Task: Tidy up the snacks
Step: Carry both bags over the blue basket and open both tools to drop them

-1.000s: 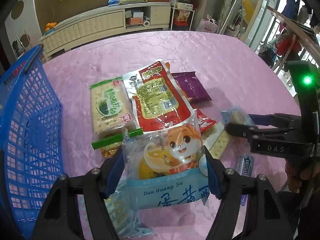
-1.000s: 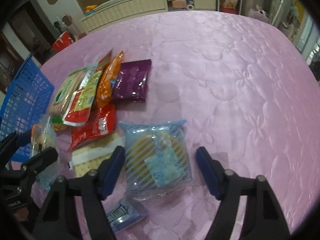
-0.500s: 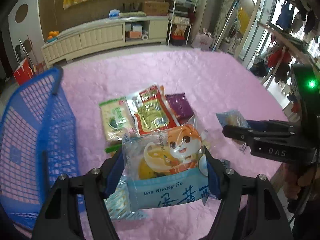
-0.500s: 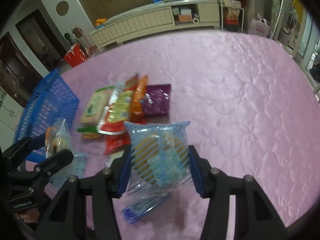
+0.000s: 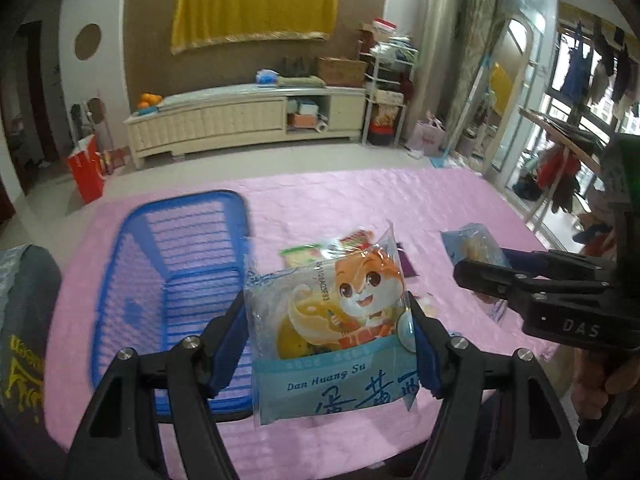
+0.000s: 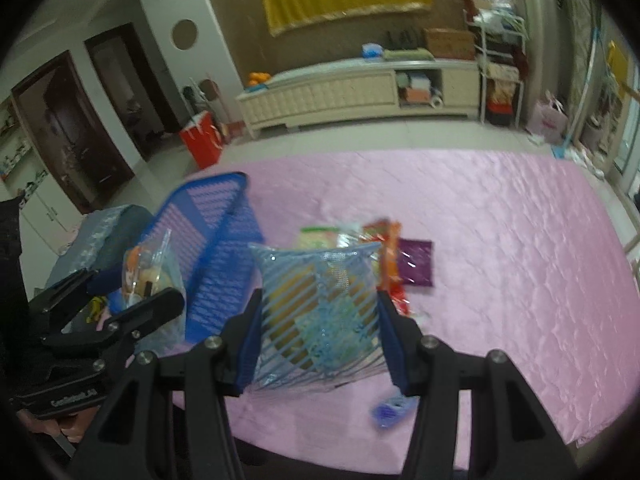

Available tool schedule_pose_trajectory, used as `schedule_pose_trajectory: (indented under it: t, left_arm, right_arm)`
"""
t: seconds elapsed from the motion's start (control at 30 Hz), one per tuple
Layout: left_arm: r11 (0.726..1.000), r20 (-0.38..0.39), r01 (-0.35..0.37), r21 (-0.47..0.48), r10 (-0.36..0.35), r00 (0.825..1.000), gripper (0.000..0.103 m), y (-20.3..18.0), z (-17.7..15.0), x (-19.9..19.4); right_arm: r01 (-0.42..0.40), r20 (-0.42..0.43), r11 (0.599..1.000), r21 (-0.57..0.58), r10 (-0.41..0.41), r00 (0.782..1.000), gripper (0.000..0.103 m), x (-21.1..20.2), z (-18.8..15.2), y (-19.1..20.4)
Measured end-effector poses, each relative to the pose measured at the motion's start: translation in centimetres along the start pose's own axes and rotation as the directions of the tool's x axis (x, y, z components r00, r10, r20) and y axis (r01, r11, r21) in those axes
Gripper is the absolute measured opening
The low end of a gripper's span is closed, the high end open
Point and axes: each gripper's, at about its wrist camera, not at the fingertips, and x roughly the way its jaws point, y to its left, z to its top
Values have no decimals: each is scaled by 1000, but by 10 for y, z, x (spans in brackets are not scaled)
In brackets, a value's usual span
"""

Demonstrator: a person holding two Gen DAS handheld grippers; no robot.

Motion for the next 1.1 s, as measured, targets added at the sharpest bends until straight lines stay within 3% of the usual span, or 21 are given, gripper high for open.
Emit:
schedule_pose_trajectory:
  t: [0.3, 0.6, 1.1]
  left_arm:
    - [995, 24, -85, -52, 87, 996, 69, 71, -1, -36]
    - [990, -8, -109, -93, 109, 994, 69, 117, -14, -33]
    - [983, -102, -74, -169, 57, 993, 71, 147, -28, 7]
  right_arm:
    - [-64, 20, 995, -73, 66, 998, 57, 10, 14, 68]
    - [-116, -31, 986, -119, 113, 993, 57, 47, 17, 114]
    - [-158, -147, 979, -129, 139, 979, 58, 91, 7, 141]
